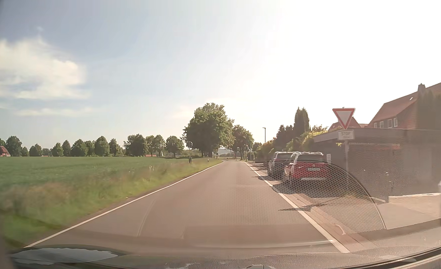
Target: Follow the waypoints while adhering to traffic rules and regulations
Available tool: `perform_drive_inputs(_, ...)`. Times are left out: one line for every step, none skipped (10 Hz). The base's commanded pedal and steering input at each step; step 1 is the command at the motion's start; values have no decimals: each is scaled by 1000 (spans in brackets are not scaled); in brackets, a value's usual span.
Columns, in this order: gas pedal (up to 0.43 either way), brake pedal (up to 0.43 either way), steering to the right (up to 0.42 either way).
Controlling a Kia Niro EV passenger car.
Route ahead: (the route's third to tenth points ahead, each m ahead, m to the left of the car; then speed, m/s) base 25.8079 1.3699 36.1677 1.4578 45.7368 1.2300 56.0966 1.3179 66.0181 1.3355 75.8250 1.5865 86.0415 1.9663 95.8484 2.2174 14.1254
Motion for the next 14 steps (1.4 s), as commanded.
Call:
perform_drive_inputs(189, 0, 1)
perform_drive_inputs(189, 0, 0)
perform_drive_inputs(189, 0, 1)
perform_drive_inputs(189, 0, 1)
perform_drive_inputs(189, 0, 1)
perform_drive_inputs(189, 0, 1)
perform_drive_inputs(189, 0, 1)
perform_drive_inputs(189, 0, 0)
perform_drive_inputs(189, 0, 1)
perform_drive_inputs(189, 0, 0)
perform_drive_inputs(177, 0, 1)
perform_drive_inputs(177, 0, 1)
perform_drive_inputs(177, 0, 1)
perform_drive_inputs(177, 0, 1)
